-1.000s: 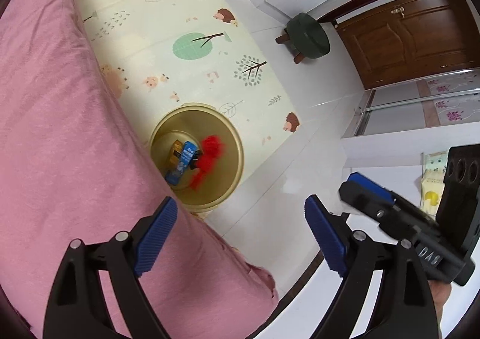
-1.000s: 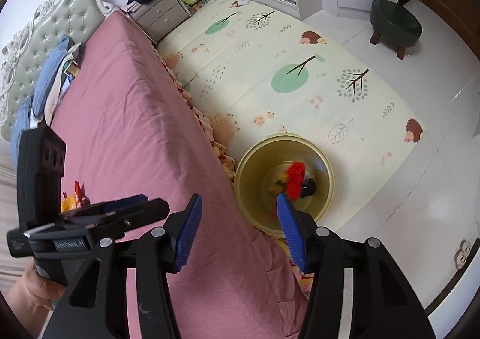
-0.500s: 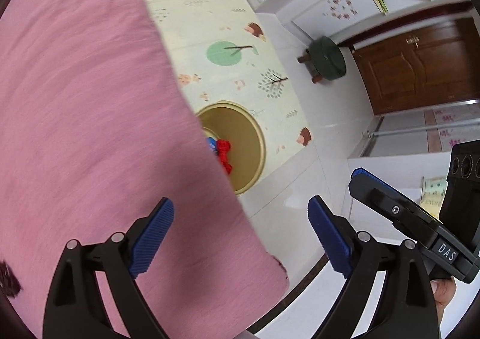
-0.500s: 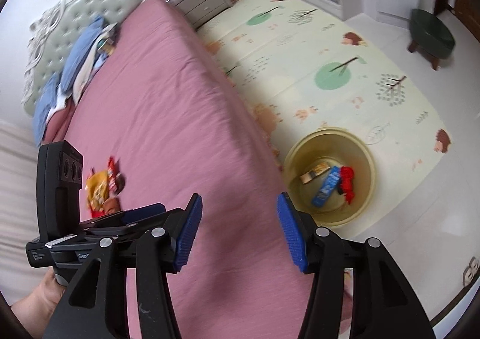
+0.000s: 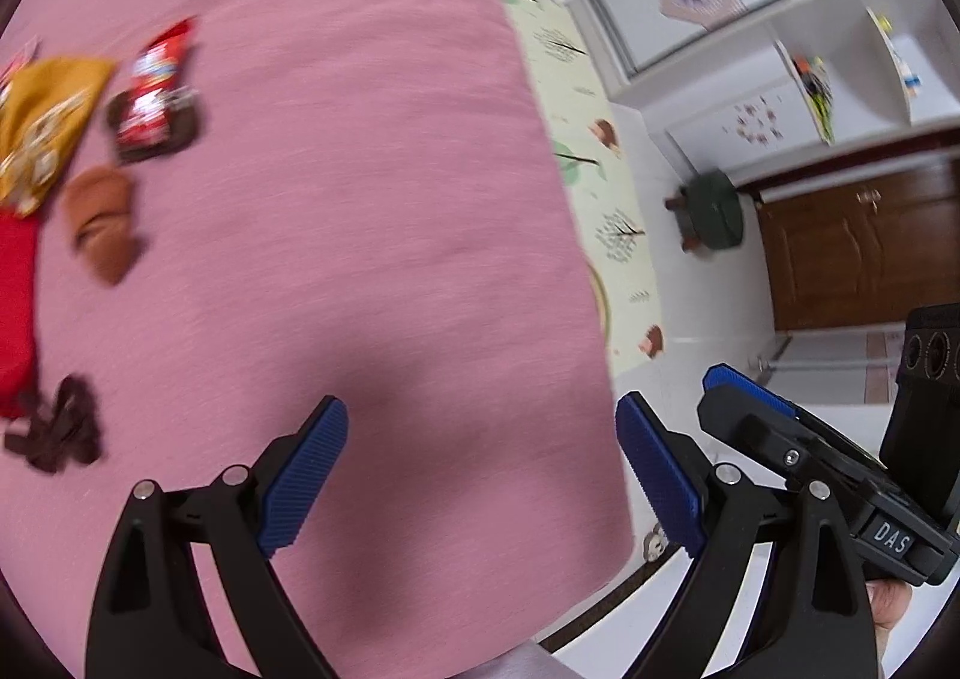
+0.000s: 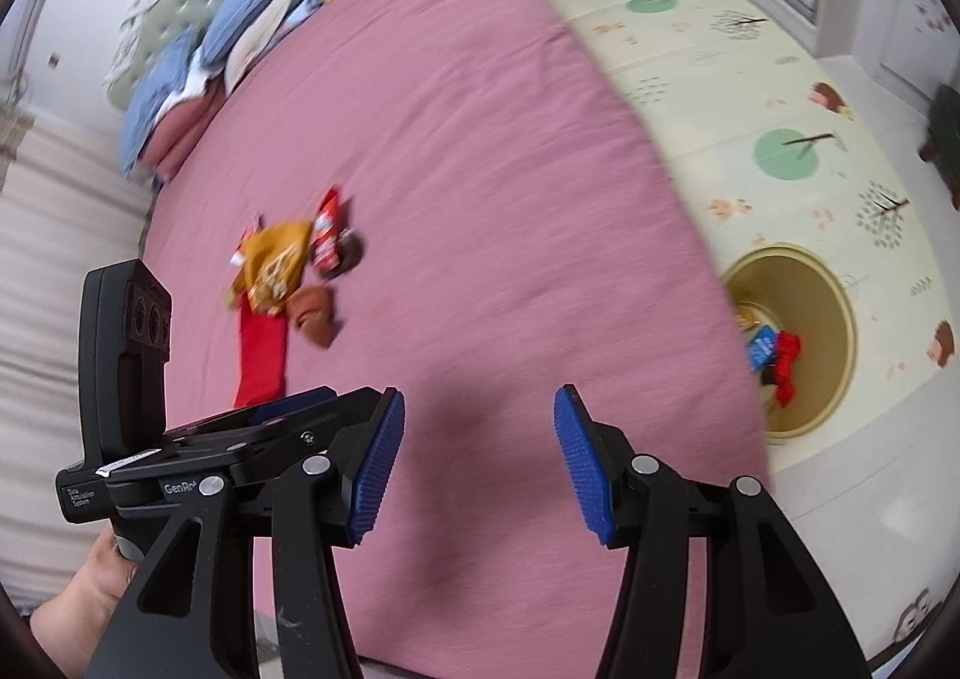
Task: Collect trash
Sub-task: 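Move both tools back over the remaining items on the bed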
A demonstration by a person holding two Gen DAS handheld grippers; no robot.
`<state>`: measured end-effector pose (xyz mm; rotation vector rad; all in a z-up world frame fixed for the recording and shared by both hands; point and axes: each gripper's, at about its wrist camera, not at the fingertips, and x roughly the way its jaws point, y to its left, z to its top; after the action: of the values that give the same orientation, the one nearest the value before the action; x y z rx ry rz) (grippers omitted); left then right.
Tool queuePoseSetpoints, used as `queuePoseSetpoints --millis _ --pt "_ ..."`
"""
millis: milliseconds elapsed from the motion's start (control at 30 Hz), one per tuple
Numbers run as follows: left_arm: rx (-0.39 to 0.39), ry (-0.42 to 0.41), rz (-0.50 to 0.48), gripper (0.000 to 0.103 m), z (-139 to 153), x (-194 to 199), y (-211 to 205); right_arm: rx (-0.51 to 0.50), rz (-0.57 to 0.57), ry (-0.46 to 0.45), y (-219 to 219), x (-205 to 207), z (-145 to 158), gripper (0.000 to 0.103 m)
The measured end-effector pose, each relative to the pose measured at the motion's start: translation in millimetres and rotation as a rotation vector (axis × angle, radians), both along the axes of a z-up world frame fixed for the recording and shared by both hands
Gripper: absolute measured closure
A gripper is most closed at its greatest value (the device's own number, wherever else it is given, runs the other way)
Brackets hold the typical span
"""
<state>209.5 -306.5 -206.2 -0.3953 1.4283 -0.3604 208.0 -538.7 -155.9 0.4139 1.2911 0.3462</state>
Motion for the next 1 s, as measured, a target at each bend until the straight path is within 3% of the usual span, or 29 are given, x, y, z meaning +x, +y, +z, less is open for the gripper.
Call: queuePoseSetpoints --millis 500,900,1000 --pt "0.045 0.044 0.231 0.013 -23 -35 164 0.021 0.202 0.036 154 9 -17 0.052" --pt "0.124 0.08 0.29 0.012 -54 -6 229 -0.023 0.264 0.065 231 52 -49 0.052" --pt "0.161 0.086 0.298 0.012 -65 5 245 -0.044 0.275 0.076 244 66 -60 0.045"
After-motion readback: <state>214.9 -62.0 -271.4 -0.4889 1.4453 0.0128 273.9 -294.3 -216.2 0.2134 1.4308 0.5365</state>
